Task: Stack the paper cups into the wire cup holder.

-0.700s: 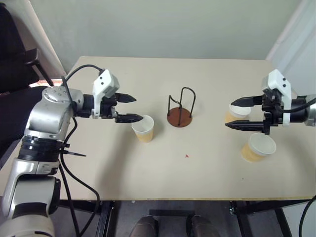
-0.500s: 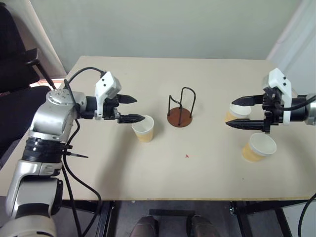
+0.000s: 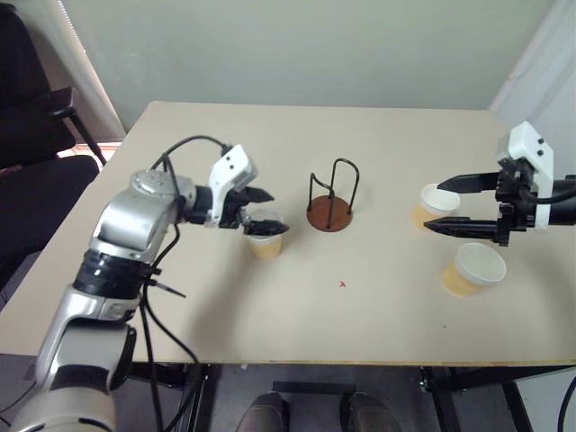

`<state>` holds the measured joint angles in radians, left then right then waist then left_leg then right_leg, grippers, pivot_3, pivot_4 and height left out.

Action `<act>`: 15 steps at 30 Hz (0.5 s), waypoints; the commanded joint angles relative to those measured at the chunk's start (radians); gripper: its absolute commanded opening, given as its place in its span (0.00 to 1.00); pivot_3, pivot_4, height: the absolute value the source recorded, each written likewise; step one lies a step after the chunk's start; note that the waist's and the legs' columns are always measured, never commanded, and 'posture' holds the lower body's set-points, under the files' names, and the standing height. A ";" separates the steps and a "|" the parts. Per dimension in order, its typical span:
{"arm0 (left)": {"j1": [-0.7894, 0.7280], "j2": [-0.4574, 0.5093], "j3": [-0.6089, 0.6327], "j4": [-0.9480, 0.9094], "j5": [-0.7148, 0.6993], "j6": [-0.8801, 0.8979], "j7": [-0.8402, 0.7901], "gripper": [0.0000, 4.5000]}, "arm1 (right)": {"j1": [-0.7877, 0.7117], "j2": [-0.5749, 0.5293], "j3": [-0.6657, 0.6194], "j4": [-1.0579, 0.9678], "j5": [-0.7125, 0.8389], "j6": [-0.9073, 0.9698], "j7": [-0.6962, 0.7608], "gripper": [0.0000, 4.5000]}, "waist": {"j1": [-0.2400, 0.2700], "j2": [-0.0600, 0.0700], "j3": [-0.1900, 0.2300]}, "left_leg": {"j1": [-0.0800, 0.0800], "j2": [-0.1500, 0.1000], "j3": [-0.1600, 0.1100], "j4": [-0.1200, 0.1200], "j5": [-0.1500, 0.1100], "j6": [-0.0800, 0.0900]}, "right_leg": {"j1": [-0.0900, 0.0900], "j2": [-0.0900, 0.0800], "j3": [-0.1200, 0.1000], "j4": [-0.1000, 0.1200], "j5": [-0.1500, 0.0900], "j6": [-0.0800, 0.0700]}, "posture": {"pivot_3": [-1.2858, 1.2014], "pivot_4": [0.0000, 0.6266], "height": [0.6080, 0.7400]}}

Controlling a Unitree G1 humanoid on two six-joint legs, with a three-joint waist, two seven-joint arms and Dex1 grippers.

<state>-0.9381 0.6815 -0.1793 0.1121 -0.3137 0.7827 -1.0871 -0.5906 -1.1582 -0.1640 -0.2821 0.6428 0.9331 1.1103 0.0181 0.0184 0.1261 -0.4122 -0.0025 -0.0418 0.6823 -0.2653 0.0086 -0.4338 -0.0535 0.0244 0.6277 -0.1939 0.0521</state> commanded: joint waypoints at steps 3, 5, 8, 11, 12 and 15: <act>-0.061 -0.051 -0.011 0.038 0.036 0.004 0.055 1.00 | 0.039 -0.027 -0.093 -0.080 0.045 0.041 -0.033 0.99 | -0.001 0.000 0.000 | 0.000 0.000 0.000 0.000 0.000 0.000 | 0.000 0.000 0.000 0.000 0.000 0.000 | 0.52 0.24 1.00; -0.053 -0.066 -0.028 0.040 0.044 -0.004 0.054 1.00 | 0.047 -0.033 -0.106 -0.089 0.053 0.049 -0.039 0.99 | -0.002 0.000 0.000 | 0.000 0.000 0.000 0.000 0.000 0.000 | 0.000 0.000 0.000 0.000 0.000 0.001 | 0.52 0.24 1.00; -0.050 -0.091 -0.048 0.053 0.056 -0.009 0.058 1.00 | 0.050 -0.043 -0.120 -0.092 0.058 0.057 -0.042 0.99 | 0.000 0.000 0.000 | 0.000 0.000 0.000 0.000 0.000 0.000 | 0.000 0.000 0.000 0.000 0.000 0.002 | 0.52 0.24 1.00; -0.057 -0.121 -0.060 0.082 0.073 -0.026 0.076 1.00 | 0.055 -0.048 -0.126 -0.095 0.063 0.057 -0.048 0.99 | 0.000 0.000 0.000 | 0.000 0.000 0.000 0.000 0.000 0.000 | 0.000 0.000 0.000 0.000 0.000 0.002 | 0.52 0.24 1.00; -0.061 -0.131 -0.060 0.096 0.080 -0.030 0.084 1.00 | 0.056 -0.048 -0.126 -0.097 0.063 0.057 -0.050 0.99 | 0.000 0.000 0.000 | 0.000 0.000 0.000 0.000 0.000 0.000 | 0.000 0.000 0.000 0.000 0.000 0.003 | 0.52 0.24 1.00; -0.071 -0.165 -0.068 0.145 0.115 -0.055 0.124 1.00 | 0.064 -0.050 -0.131 -0.096 0.064 0.053 -0.051 0.99 | 0.001 0.000 0.000 | 0.000 0.000 0.000 0.000 0.001 0.000 | 0.000 0.000 0.000 0.000 0.001 0.003 | 0.52 0.24 1.00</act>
<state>-0.9802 0.5252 -0.2513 0.2470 -0.2204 0.7535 -0.9869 -0.5211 -1.1859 -0.2527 -0.3602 0.6944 0.9906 1.0677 0.0192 0.0184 0.1261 -0.4120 -0.0026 -0.0416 0.6829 -0.2646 0.0087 -0.4333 -0.0534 0.0245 0.6275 -0.1931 0.0557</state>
